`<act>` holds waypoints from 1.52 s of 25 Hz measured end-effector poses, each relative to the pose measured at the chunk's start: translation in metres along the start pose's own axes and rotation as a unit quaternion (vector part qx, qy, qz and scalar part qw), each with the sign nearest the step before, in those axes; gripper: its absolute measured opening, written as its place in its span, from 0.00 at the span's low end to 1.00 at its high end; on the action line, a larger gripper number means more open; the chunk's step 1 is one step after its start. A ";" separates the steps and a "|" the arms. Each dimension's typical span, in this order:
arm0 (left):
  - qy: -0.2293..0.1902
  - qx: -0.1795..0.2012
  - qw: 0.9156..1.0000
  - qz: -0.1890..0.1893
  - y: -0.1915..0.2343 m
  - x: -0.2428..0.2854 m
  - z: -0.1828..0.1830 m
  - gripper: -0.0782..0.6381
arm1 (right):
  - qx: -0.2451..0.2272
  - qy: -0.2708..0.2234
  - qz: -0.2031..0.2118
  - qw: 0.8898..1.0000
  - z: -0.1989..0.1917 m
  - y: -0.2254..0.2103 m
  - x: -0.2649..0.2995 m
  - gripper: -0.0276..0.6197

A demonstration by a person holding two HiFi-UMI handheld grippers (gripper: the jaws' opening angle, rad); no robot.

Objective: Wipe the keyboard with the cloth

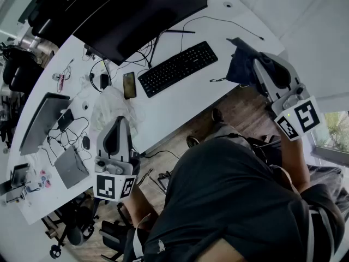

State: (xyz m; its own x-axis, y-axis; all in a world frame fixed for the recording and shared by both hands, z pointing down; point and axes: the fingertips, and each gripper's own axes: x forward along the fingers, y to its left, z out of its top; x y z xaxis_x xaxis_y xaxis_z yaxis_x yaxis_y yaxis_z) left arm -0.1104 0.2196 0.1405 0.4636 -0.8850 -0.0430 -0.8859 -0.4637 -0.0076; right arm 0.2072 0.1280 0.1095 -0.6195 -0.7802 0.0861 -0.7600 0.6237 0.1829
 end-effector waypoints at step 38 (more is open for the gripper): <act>0.062 -0.054 0.997 -0.003 0.002 0.073 -0.056 0.11 | -0.002 0.090 0.057 0.994 -0.095 -0.031 0.124 0.12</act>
State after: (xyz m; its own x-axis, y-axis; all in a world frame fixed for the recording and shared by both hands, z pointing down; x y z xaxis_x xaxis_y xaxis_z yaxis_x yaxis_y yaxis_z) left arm -0.0776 0.1517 0.1929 0.4723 -0.8777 0.0810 -0.8800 -0.4642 0.1006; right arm 0.1720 0.0074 0.2074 -0.6561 -0.7003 0.2812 -0.6855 0.7089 0.1662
